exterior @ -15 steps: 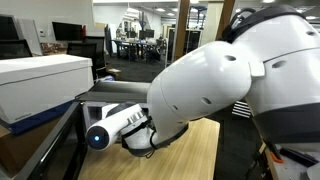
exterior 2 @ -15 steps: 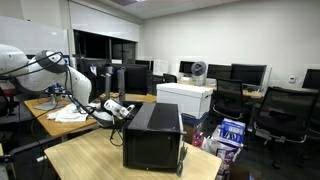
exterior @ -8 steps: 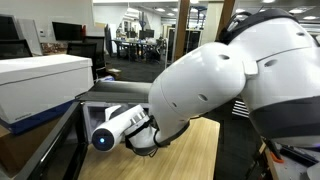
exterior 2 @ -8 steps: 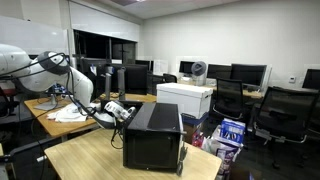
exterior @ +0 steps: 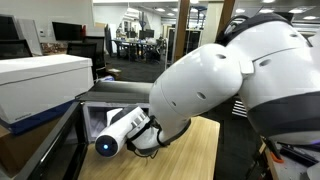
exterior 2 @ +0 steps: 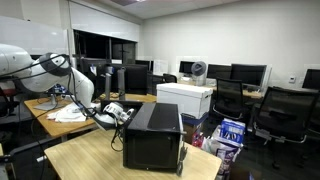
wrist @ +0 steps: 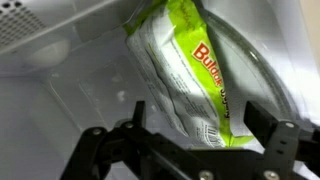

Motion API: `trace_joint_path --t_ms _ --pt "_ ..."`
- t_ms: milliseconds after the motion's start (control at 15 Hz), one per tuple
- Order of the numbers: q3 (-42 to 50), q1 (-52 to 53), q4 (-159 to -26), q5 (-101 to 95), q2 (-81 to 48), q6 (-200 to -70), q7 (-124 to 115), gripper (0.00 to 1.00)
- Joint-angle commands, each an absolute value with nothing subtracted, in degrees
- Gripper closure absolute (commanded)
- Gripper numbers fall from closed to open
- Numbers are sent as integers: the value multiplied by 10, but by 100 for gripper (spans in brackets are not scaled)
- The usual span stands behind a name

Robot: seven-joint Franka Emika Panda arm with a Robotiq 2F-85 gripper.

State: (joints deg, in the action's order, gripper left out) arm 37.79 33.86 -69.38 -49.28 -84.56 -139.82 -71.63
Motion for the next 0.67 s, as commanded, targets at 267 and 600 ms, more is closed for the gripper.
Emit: trace_joint_path --t_ms 267,600 --pt "341 321 -680 -588 -845 -1348 -797 0" --pt "314 305 -666 -626 -845 -1319 -819 26"
